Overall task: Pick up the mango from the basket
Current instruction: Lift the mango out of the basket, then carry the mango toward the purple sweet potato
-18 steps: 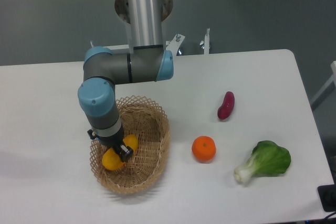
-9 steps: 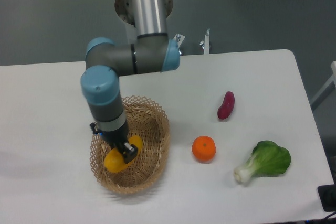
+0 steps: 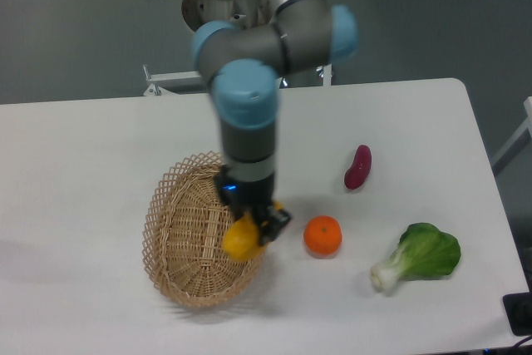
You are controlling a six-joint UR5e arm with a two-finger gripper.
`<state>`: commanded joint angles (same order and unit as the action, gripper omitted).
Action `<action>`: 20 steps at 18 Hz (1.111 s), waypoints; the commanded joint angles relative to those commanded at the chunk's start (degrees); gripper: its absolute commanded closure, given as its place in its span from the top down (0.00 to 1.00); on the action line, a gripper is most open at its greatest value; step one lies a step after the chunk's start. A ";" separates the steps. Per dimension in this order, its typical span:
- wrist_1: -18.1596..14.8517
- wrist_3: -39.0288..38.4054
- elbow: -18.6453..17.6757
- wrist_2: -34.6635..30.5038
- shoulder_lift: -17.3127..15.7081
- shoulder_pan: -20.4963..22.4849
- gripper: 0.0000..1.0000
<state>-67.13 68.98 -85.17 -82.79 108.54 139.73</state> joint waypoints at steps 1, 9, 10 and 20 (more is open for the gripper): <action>-1.58 2.02 0.70 0.00 0.00 1.14 0.49; -10.12 16.88 4.31 1.14 -1.05 10.37 0.49; -10.39 18.29 4.40 1.23 -1.05 11.25 0.49; -11.09 22.52 4.49 1.23 -1.14 14.51 0.49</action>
<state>-78.22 91.49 -80.68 -81.56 107.40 154.25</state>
